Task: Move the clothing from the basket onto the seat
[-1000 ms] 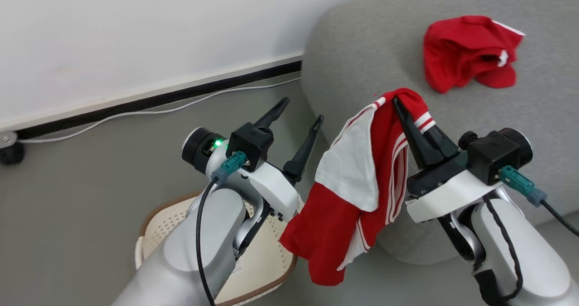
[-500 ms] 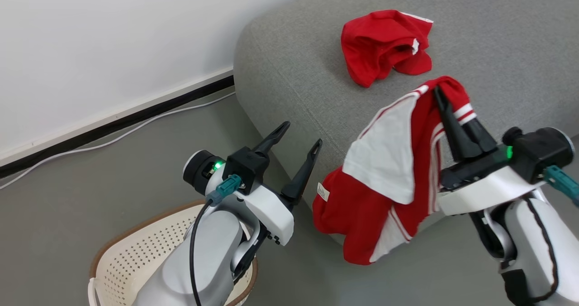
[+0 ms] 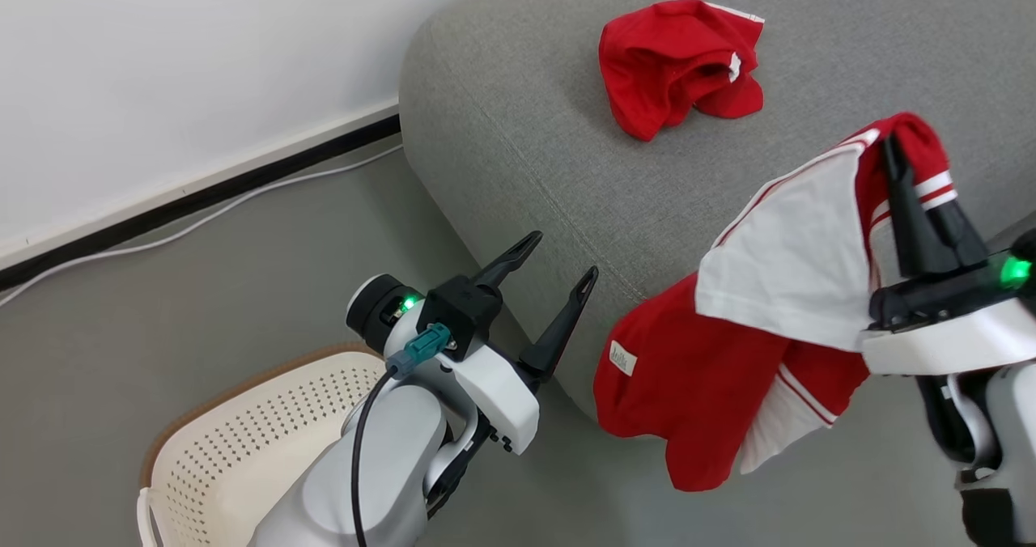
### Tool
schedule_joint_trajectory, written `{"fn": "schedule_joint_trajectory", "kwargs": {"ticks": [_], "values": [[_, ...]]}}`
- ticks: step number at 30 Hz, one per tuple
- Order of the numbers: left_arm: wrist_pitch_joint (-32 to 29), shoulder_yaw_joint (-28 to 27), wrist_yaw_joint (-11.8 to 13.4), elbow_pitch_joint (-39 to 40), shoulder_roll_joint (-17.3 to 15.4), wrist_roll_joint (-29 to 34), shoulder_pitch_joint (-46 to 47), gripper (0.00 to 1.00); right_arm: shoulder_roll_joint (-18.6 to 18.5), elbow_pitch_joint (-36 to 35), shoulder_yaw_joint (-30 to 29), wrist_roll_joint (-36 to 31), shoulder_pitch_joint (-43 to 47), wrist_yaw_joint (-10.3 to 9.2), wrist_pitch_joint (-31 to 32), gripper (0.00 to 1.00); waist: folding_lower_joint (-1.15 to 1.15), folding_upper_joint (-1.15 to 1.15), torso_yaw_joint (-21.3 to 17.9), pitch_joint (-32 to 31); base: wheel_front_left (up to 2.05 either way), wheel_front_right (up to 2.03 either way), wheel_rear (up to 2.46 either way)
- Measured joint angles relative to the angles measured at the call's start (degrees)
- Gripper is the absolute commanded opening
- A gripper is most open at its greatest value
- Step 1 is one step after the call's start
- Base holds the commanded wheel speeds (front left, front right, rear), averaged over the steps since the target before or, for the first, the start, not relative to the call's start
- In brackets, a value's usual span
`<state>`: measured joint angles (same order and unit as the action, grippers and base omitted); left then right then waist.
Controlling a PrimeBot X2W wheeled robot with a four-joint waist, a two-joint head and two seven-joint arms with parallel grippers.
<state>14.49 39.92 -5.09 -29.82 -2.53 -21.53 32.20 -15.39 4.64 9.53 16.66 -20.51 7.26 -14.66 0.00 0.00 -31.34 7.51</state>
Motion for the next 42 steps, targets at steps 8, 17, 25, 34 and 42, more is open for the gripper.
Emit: {"fn": "schedule_joint_trajectory", "kwargs": {"ticks": [8, 17, 25, 34, 42], "values": [[0.0, 1.6, 0.3, 0.1, -0.1, -0.1, 0.1, 1.00, -2.9, -0.6, -5.6, 0.2, -5.1, 0.00, 0.0, 0.00, 0.00, 0.00, -0.1, 3.8, 0.00, 0.00, 0.00], [0.0, 3.3, 1.5, -0.4, -0.3, 1.1, 2.3, 1.00, -10.0, 5.6, -11.4, 0.5, -18.5, 0.00, 0.0, 0.00, 0.00, 0.00, 0.3, 10.5, 0.00, 0.00, 0.00], [0.0, 7.1, 2.1, -1.9, -0.5, 1.4, 6.9, 1.00, -15.1, 12.8, -18.0, 0.5, -27.7, 0.00, 0.0, 0.00, 0.00, 0.00, 2.6, 17.6, 0.00, 0.00, 0.00], [0.0, 12.5, 3.2, -2.6, -0.6, 0.6, 12.1, 1.00, -23.5, 23.7, -23.8, -1.3, -40.9, 0.00, 0.0, 0.00, 0.00, 0.00, 7.4, 25.1, 0.00, 0.00, 0.00], [0.2, 16.0, 4.2, -3.1, -0.7, -0.2, 14.4, 1.00, -31.5, 32.4, -27.5, -7.3, -50.0, 0.07, -0.1, 0.00, 0.00, 0.00, 11.9, 30.0, 0.00, 0.00, 0.00]]}}
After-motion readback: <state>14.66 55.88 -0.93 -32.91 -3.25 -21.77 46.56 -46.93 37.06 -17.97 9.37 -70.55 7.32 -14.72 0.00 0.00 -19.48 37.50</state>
